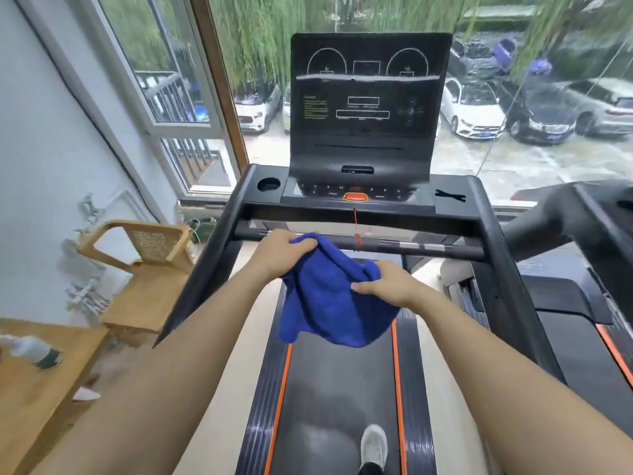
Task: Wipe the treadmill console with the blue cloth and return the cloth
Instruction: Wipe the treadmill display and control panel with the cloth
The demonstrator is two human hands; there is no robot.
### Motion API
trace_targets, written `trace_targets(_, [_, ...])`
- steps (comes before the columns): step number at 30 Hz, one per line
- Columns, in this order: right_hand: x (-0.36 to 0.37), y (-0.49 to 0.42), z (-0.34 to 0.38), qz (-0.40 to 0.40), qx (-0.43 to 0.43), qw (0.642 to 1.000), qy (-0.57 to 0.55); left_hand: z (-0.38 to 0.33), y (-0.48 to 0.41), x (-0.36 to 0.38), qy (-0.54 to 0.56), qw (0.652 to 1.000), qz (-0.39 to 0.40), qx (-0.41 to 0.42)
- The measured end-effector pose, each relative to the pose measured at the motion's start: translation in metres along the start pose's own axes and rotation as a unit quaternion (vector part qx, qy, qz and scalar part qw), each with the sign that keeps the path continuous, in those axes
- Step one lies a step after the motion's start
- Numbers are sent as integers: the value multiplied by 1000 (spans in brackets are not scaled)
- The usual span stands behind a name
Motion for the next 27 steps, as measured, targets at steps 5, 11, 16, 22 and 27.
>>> trace_targets(5, [-65,-70,-6,15,-12,997,-77,-25,-67,18,-42,992,118,-27])
trace_targets(11, [-144,-139,8,33,-60,990,-120,-69,-152,5,-113,991,72,-18])
trace_targets(16, [-183,-194,20,22,-88,979,-183,-94,-216,-6,-6,999,35,1])
trace_targets(22, [-206,-266,27,-31,-68,959,-274,-106,-288,-16,53,997,47,33])
trace_targets(27, [-214,-317,51,-36,-49,942,-329,-108,-359,-37,79,996,24,26])
Point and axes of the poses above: each hand's wrist, its own y-axis away from the middle knuckle, its own x-axis out of the palm, z = x × y, the point moved 9 cm from there along -y, towards the middle knuckle, and after that the axes turned 6 degrees about y, right-handed, at the moved point
